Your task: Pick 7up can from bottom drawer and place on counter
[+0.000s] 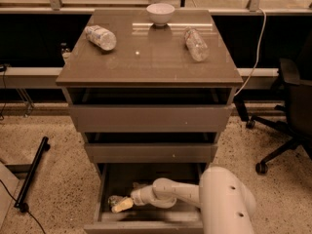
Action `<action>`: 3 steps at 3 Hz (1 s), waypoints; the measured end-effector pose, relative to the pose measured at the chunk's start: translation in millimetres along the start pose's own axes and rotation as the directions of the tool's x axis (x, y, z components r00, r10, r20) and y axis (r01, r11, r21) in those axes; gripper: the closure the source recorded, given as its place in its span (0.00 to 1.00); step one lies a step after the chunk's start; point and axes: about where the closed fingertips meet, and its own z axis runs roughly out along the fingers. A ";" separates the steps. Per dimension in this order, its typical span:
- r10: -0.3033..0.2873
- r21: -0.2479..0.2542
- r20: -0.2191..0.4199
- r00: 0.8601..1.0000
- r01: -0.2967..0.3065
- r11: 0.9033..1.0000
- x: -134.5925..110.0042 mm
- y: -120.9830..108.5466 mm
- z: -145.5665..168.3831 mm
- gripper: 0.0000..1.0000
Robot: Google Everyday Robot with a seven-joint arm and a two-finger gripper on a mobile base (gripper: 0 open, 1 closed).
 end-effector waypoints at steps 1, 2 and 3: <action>0.010 -0.036 -0.024 1.000 -0.011 0.999 8.3 9.8 16.4 0.00; 0.006 -0.074 -0.059 0.998 -0.010 0.997 15.7 20.8 27.4 0.16; -0.001 -0.097 -0.090 0.996 -0.007 0.995 21.7 27.8 32.4 0.40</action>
Offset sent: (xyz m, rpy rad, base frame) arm -0.0304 0.0351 -0.0280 -0.0151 0.0950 0.1231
